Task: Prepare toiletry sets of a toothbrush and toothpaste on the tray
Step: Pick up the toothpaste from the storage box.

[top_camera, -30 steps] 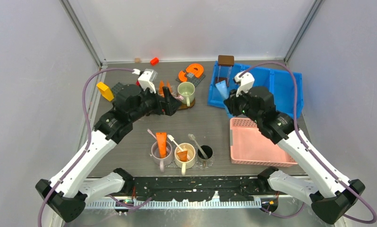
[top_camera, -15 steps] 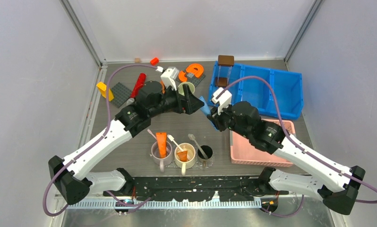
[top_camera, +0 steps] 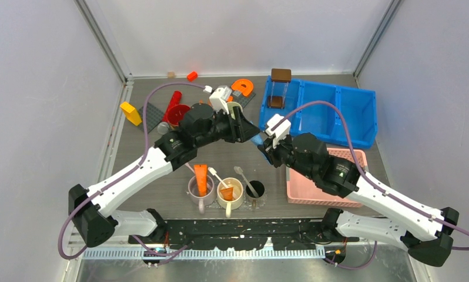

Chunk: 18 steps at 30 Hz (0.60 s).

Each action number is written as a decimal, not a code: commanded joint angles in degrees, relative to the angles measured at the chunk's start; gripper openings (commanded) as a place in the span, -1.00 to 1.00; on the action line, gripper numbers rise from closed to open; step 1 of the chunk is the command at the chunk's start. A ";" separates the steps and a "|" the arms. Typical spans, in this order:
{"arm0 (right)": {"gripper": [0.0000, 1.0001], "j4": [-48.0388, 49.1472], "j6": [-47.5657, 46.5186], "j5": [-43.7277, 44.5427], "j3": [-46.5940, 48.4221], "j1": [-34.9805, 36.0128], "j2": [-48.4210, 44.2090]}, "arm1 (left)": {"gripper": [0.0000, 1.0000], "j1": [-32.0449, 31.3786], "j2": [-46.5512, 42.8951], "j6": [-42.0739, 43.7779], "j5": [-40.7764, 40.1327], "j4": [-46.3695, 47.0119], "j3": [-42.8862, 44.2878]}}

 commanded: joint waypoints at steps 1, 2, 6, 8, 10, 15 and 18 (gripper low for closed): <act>-0.62 4.63 -0.66 2.27 -0.40 0.39 -2.14 | -0.05 -0.74 -0.43 -0.91 -0.94 2.95 -0.18; -0.62 4.66 -0.66 2.29 -0.43 0.39 -2.20 | -0.14 -0.81 -0.55 -0.93 -0.95 3.01 -0.19; -0.62 5.41 -0.55 2.21 -1.03 0.40 -2.21 | -0.66 -1.17 -1.10 -0.93 -0.86 3.12 -0.19; -0.55 5.87 -0.38 2.44 -1.53 0.45 -2.34 | -0.92 -1.27 -1.51 -0.93 -0.93 3.32 -0.27; -0.31 6.22 -0.13 3.03 -2.09 0.40 -2.66 | -1.00 -1.32 -2.09 -0.60 -1.10 3.31 -0.42; 0.38 7.20 0.71 5.12 -4.25 0.39 -5.28 | -1.00 -1.40 -3.32 3.33 -3.82 0.32 0.34; 0.59 6.88 1.09 7.35 -5.44 0.42 -7.09 | -1.00 -2.47 -3.76 7.26 -6.38 -2.21 1.18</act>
